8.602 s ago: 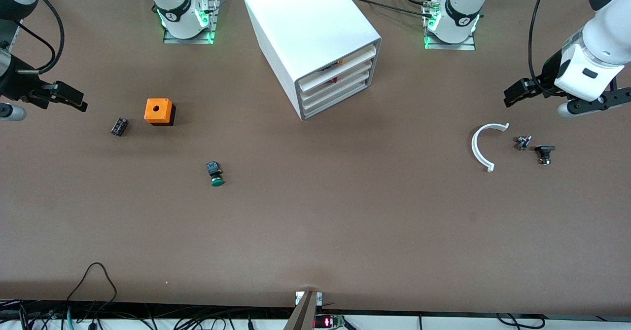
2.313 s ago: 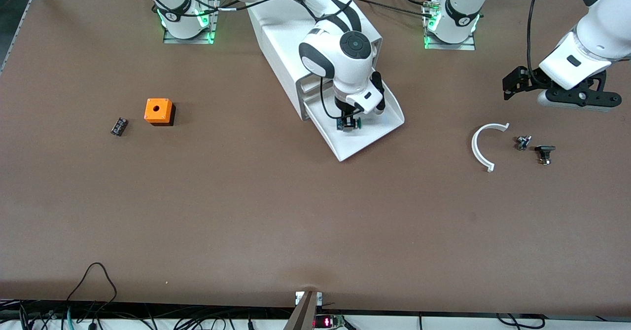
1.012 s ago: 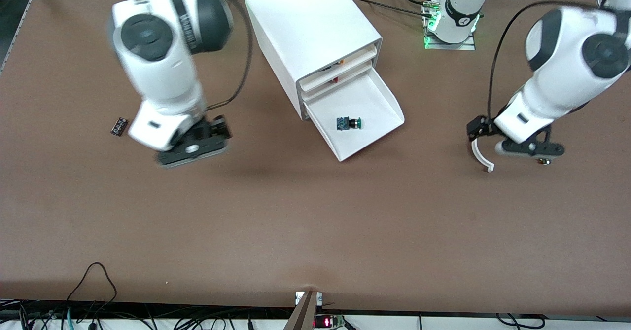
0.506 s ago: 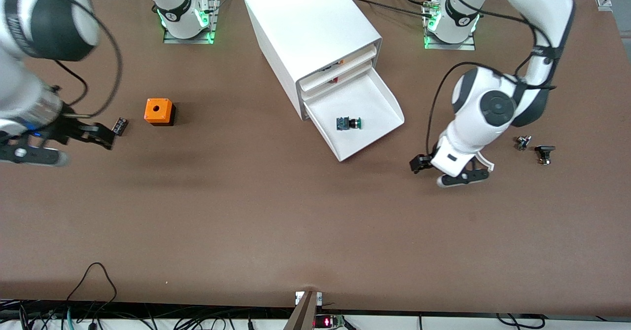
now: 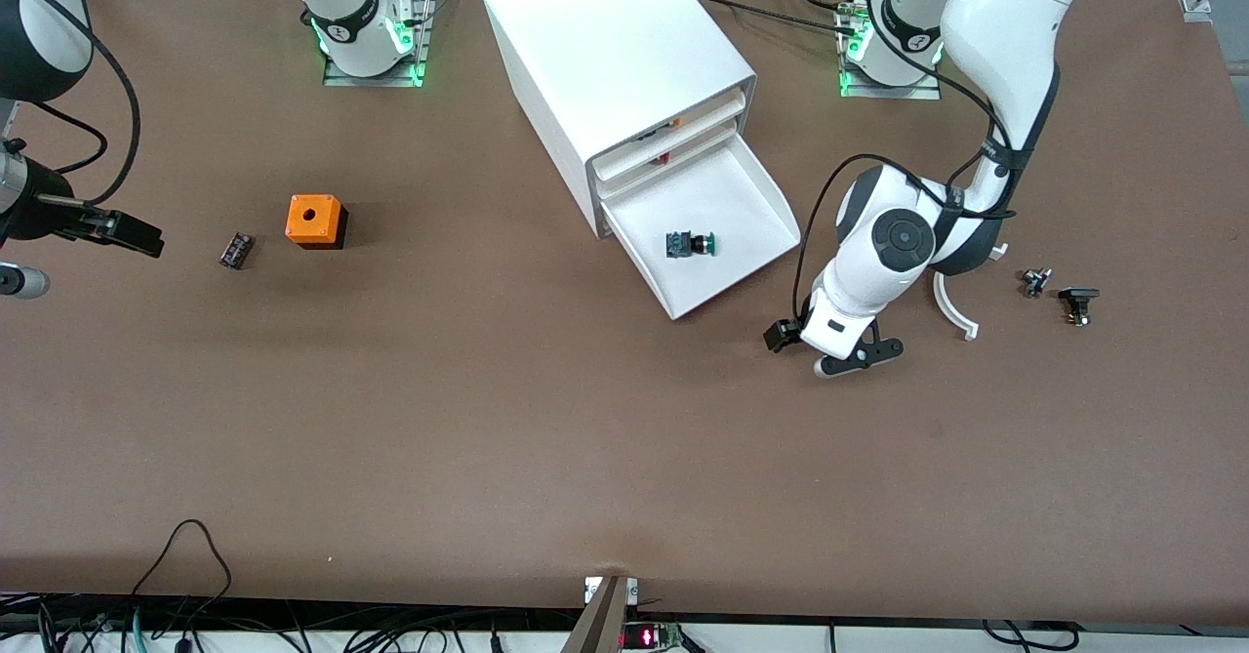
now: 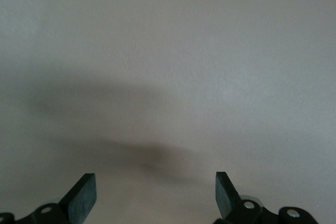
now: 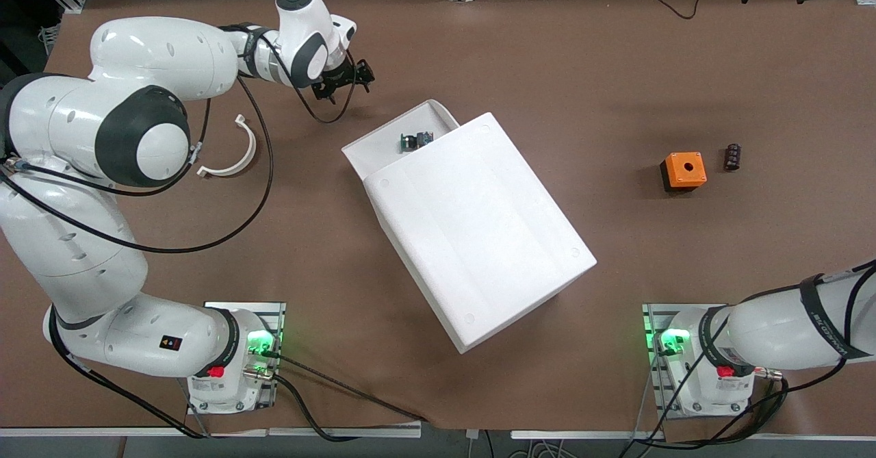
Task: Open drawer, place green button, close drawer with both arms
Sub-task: 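Push the drawer closed into the cabinet with the left gripper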
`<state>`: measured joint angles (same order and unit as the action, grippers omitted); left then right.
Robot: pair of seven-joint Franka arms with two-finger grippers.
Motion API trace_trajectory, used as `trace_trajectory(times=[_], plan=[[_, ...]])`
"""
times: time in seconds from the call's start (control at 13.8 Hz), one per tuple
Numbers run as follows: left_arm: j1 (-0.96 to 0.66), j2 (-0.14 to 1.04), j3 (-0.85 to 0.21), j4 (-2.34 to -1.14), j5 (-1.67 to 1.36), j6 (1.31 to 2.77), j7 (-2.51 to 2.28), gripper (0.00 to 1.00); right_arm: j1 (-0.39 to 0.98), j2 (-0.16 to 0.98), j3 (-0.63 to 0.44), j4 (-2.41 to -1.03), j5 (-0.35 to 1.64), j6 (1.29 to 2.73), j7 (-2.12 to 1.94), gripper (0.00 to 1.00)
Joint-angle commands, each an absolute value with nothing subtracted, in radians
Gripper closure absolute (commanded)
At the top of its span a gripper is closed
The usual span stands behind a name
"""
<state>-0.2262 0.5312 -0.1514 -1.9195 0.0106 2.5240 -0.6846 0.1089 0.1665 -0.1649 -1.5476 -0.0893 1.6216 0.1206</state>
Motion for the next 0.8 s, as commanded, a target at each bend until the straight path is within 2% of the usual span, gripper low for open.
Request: trace_trajectory(times=[0.0, 0.14, 0.36, 0.72], plan=[[-0.291, 0.459, -0.133, -2.015, 0.006, 2.528, -0.726, 0.00, 0.097, 0.071, -0.198, -1.685, -0.031, 1.707, 0.046, 0.00], [-0.304, 0.391, -0.159, -2.107, -0.009, 2.520, -0.738, 0.00, 0.100, 0.028, -0.207, -1.747, -0.002, 1.759, 0.028, 0.00], [-0.313, 0.333, -0.299, -2.186, -0.072, 2.516, -0.886, 0.00, 0.104, 0.026, -0.201, -1.741, -0.011, 1.769, -0.007, 0.00], [-0.313, 0.287, -0.477, -2.192, -0.072, 2.465, -1.091, 0.00, 0.104, 0.025, -0.199, -1.735, -0.011, 1.756, -0.021, 0.00]])
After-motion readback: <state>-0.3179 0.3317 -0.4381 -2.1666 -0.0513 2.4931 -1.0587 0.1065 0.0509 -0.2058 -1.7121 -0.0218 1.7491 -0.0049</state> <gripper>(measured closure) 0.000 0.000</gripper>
